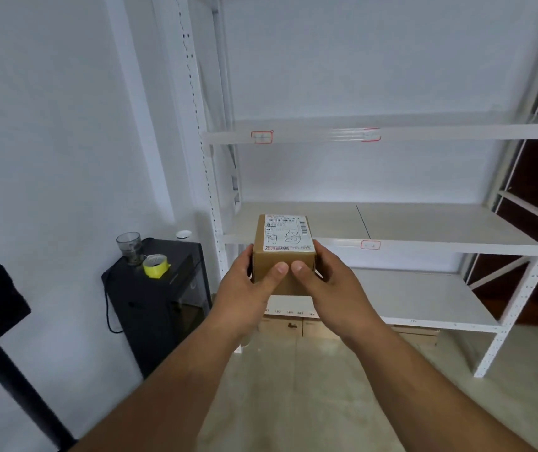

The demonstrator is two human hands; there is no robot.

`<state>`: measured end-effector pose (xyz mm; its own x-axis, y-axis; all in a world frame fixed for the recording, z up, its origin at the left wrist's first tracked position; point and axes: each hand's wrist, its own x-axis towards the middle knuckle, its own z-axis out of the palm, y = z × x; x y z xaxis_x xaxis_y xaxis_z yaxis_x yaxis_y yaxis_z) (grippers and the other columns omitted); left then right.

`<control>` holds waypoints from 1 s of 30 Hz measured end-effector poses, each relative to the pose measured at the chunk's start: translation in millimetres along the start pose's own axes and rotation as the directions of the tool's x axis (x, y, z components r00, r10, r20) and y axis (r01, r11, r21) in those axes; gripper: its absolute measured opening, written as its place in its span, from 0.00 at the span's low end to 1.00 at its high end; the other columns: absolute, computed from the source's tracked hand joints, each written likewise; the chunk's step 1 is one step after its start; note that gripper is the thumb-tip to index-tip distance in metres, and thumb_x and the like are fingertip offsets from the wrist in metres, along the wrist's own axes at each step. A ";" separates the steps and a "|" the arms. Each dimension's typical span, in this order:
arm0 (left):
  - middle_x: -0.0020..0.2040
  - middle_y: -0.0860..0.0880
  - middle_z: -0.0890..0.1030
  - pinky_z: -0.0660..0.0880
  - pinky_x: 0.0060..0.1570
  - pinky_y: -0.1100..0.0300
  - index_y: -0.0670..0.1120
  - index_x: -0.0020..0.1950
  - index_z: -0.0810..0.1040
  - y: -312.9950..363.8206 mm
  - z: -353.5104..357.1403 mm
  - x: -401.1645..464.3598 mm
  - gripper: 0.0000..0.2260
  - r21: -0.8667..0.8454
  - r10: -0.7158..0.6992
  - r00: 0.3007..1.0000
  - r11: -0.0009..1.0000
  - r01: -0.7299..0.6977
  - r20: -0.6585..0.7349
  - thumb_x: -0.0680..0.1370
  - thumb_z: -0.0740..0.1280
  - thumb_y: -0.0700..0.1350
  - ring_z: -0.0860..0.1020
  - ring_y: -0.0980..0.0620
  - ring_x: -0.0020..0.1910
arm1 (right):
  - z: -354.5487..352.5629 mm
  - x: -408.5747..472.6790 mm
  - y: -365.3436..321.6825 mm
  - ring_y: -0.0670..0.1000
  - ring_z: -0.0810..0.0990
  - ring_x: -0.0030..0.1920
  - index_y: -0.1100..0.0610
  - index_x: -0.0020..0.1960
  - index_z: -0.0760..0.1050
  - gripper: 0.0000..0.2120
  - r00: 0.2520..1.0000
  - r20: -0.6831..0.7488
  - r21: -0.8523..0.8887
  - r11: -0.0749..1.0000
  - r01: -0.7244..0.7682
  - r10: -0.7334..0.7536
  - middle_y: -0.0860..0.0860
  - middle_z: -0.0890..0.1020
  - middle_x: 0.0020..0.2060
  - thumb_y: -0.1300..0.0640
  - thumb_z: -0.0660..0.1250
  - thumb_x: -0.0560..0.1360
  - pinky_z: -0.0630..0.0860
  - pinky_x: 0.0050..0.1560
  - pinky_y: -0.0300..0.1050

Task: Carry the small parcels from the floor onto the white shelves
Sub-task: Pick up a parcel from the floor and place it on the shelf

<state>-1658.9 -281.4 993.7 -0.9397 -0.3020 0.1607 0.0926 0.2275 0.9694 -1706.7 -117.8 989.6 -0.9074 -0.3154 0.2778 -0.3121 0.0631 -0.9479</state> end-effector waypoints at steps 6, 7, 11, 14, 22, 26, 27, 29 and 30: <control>0.63 0.66 0.83 0.78 0.68 0.50 0.66 0.74 0.75 -9.2 8.7 101.7 0.22 0.037 0.053 0.999 0.998 -0.053 0.002 0.80 0.72 0.59 0.81 0.61 0.64 | -8.0 96.2 19.3 0.41 0.81 0.71 0.40 0.78 0.74 0.22 1.000 -0.020 -0.017 1.000 0.017 -0.018 0.38 0.84 0.69 0.48 0.68 0.84 0.78 0.72 0.43; 0.62 0.67 0.83 0.78 0.68 0.52 0.67 0.73 0.74 -9.5 12.7 118.8 0.21 0.037 0.056 0.998 0.998 -0.056 0.000 0.80 0.71 0.59 0.80 0.62 0.64 | -12.2 113.4 22.9 0.41 0.80 0.71 0.40 0.79 0.74 0.23 1.000 -0.017 -0.023 0.999 0.024 -0.025 0.38 0.84 0.70 0.48 0.68 0.84 0.77 0.73 0.44; 0.59 0.71 0.83 0.77 0.63 0.61 0.70 0.68 0.74 3.2 29.5 187.8 0.18 0.042 0.089 0.996 0.995 -0.089 -0.006 0.80 0.72 0.59 0.80 0.66 0.62 | -35.1 184.5 28.7 0.41 0.80 0.71 0.40 0.80 0.72 0.25 0.997 -0.012 -0.039 0.997 0.070 -0.071 0.38 0.83 0.71 0.47 0.69 0.84 0.78 0.70 0.37; 0.59 0.70 0.81 0.78 0.46 0.73 0.69 0.69 0.72 23.0 37.7 235.3 0.18 0.047 0.133 0.991 0.990 -0.132 -0.028 0.80 0.71 0.58 0.80 0.67 0.59 | -49.4 237.8 21.5 0.39 0.80 0.69 0.41 0.80 0.73 0.25 0.994 -0.001 -0.042 0.993 0.107 -0.107 0.38 0.83 0.70 0.48 0.69 0.84 0.77 0.56 0.23; 0.64 0.60 0.84 0.80 0.57 0.63 0.61 0.74 0.76 54.8 29.6 352.0 0.23 0.073 0.226 0.970 0.973 -0.220 -0.092 0.79 0.72 0.60 0.82 0.58 0.63 | -55.6 363.5 0.9 0.39 0.82 0.68 0.43 0.79 0.75 0.26 0.981 -0.012 -0.054 0.980 0.191 -0.192 0.40 0.84 0.70 0.48 0.72 0.82 0.79 0.55 0.25; 0.63 0.60 0.85 0.79 0.61 0.59 0.60 0.73 0.79 67.5 20.1 415.0 0.20 0.059 0.272 0.958 0.962 -0.267 -0.091 0.80 0.72 0.57 0.82 0.59 0.62 | -53.3 426.8 -6.3 0.42 0.81 0.71 0.45 0.78 0.76 0.25 0.965 -0.036 -0.094 0.962 0.256 -0.261 0.41 0.84 0.70 0.46 0.72 0.82 0.79 0.66 0.37; 0.62 0.60 0.85 0.79 0.60 0.60 0.60 0.72 0.79 69.5 17.1 431.8 0.20 0.068 0.284 0.955 0.958 -0.279 -0.082 0.80 0.72 0.58 0.82 0.59 0.62 | -51.4 442.9 -7.5 0.43 0.81 0.71 0.45 0.78 0.77 0.24 0.960 -0.041 -0.110 0.956 0.272 -0.278 0.41 0.85 0.70 0.46 0.71 0.82 0.80 0.68 0.41; 0.58 0.64 0.84 0.77 0.55 0.66 0.62 0.69 0.79 72.6 9.8 465.9 0.16 0.087 0.301 0.951 0.952 -0.294 -0.067 0.81 0.70 0.58 0.81 0.63 0.58 | -46.1 475.4 -8.5 0.44 0.82 0.70 0.45 0.76 0.78 0.23 0.949 -0.061 -0.139 0.944 0.299 -0.309 0.41 0.86 0.68 0.45 0.71 0.82 0.80 0.70 0.47; 0.54 0.67 0.83 0.75 0.50 0.69 0.64 0.66 0.79 73.3 5.4 483.5 0.13 0.092 0.305 0.950 0.950 -0.299 -0.060 0.82 0.70 0.58 0.81 0.66 0.56 | -42.2 492.3 -8.4 0.44 0.83 0.69 0.46 0.75 0.79 0.22 0.945 -0.070 -0.150 0.940 0.305 -0.318 0.41 0.86 0.67 0.46 0.71 0.82 0.80 0.71 0.48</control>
<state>-2108.2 -405.8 1141.4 -0.8451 -0.2732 0.4596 0.3385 0.3918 0.8555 -2162.7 -233.6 1140.9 -0.7782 -0.2522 0.5751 -0.6128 0.1048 -0.7832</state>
